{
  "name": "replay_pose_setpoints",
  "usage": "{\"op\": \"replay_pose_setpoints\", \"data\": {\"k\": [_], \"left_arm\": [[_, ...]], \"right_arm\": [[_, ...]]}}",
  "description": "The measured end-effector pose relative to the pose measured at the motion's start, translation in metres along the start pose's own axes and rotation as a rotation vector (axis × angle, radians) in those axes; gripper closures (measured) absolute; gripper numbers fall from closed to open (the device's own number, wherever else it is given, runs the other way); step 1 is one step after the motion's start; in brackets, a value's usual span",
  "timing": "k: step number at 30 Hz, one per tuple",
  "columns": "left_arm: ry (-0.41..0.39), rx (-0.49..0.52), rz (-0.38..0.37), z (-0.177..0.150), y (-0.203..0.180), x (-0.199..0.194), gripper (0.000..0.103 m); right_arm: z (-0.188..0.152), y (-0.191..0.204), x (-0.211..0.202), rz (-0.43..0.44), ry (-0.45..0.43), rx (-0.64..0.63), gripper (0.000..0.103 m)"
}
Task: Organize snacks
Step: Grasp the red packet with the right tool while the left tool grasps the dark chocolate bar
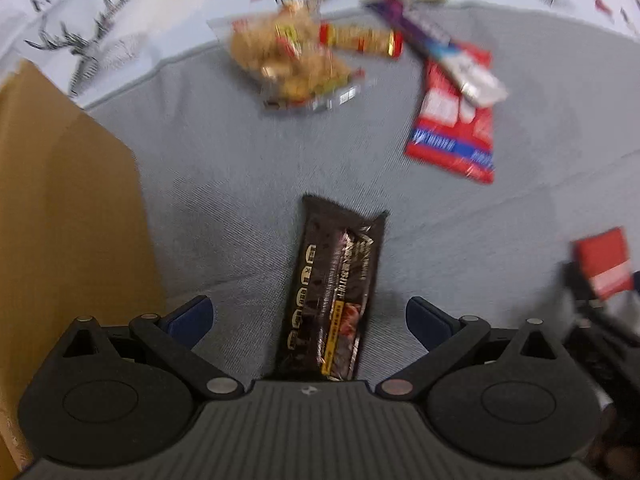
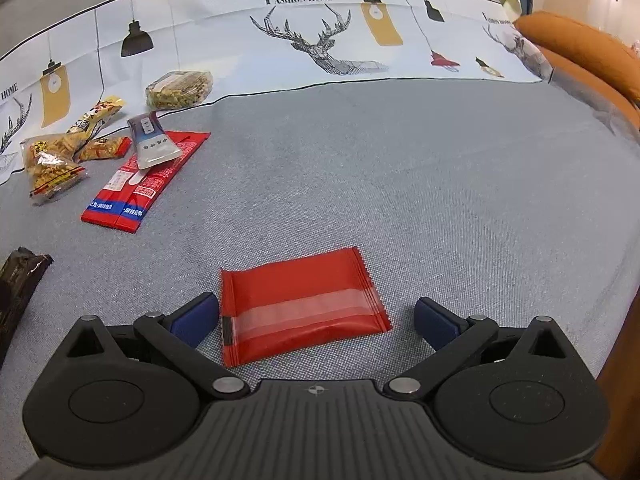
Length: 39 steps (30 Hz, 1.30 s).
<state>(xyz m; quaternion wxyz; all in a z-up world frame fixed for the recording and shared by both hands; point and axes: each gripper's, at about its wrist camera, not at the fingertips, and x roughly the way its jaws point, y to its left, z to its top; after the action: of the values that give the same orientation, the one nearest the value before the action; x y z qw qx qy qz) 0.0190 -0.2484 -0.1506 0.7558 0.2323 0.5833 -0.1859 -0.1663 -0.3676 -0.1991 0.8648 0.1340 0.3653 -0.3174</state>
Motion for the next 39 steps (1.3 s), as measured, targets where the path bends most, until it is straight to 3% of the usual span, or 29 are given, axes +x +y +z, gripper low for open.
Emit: {"op": "replay_pose_setpoints", "data": {"k": [6,12,39], "left_arm": [[-0.010,-0.065,-0.089,0.001,0.019,0.019,0.000],[-0.061,-0.030,-0.090,-0.005,0.023,0.019,0.000],[-0.059,-0.033,-0.084,-0.006,0.023,0.018,0.000]], "right_arm": [[-0.001,-0.001,0.001,0.002,-0.004,0.006,0.001],[0.000,0.000,0.002,-0.003,-0.009,0.009,0.001],[0.000,0.000,0.003,-0.003,-0.010,0.008,0.001]]}}
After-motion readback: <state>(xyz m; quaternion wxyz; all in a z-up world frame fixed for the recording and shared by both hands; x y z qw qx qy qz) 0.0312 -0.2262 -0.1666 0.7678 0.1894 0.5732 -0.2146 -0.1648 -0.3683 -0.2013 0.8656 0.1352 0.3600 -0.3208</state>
